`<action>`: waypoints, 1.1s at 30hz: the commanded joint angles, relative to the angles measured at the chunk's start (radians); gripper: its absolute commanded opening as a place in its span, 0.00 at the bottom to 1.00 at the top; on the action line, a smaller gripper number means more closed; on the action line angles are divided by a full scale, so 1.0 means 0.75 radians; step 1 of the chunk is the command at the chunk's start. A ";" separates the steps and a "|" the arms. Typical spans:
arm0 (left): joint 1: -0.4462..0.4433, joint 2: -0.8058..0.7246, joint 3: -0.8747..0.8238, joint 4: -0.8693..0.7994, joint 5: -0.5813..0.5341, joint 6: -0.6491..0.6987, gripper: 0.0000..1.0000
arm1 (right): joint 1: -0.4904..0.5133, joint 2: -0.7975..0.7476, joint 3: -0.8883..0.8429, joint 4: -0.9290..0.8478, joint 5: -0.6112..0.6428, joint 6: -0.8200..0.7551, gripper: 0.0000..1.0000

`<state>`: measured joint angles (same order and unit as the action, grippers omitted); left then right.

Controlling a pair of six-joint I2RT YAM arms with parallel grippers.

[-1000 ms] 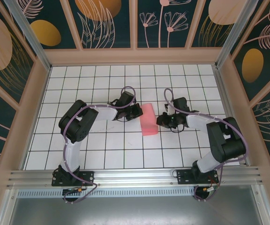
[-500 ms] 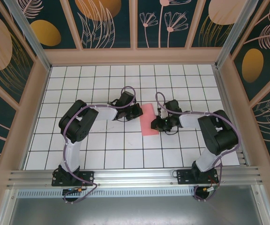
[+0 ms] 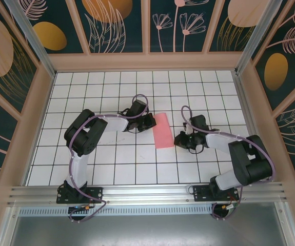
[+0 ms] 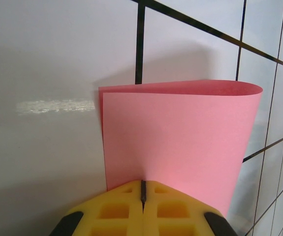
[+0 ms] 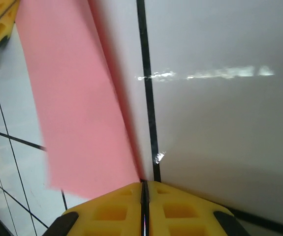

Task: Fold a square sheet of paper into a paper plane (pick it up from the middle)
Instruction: Fold the square sheet of paper in half at the center of the table.

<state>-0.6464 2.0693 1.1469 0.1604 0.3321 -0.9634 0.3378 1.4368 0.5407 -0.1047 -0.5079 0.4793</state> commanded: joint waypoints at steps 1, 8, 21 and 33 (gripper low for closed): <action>0.001 0.182 -0.077 -0.288 -0.181 0.025 0.04 | -0.009 -0.093 0.111 -0.039 0.036 0.019 0.12; 0.001 0.184 -0.067 -0.288 -0.175 0.030 0.04 | 0.018 0.178 0.345 0.098 -0.041 0.066 0.07; 0.001 0.194 -0.059 -0.303 -0.174 0.029 0.03 | 0.048 0.527 0.487 0.228 -0.020 0.105 0.02; 0.001 0.194 -0.095 -0.302 -0.199 0.012 0.03 | -0.139 0.502 0.324 0.255 0.057 0.095 0.01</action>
<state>-0.6468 2.0769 1.1561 0.1577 0.3321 -0.9634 0.2974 1.8271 0.8322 0.1272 -0.5514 0.5602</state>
